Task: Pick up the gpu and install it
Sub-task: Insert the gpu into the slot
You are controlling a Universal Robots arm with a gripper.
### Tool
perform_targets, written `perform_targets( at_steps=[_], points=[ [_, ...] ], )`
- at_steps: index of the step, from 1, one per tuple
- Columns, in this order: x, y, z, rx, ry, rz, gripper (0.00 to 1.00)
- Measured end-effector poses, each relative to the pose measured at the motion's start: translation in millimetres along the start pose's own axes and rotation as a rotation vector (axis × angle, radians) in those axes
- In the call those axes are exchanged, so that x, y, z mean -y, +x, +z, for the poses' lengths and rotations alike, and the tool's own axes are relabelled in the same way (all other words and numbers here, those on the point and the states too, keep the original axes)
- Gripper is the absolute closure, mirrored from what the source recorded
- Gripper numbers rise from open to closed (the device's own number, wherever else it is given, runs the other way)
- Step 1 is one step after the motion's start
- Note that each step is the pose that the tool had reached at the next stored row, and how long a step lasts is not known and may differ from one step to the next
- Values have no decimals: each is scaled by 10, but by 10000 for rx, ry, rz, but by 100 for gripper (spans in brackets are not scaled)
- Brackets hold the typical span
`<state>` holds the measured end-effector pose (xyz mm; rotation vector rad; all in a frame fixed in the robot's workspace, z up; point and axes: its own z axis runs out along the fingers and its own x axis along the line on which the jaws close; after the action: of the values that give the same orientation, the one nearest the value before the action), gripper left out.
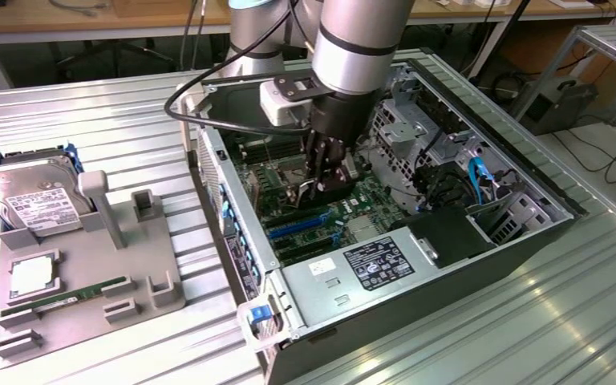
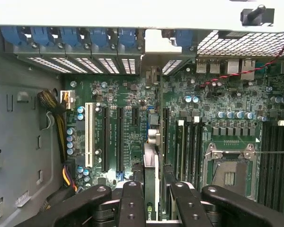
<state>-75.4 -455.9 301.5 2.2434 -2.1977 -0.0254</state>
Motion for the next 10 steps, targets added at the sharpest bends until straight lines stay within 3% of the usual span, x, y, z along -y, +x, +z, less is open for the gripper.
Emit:
perform_targets(
  at_steps=[6, 10],
  points=[
    [-1, 0, 27, 2, 2, -13, 74],
    [-5, 1, 99, -34, -2, -11, 74]
  ],
)
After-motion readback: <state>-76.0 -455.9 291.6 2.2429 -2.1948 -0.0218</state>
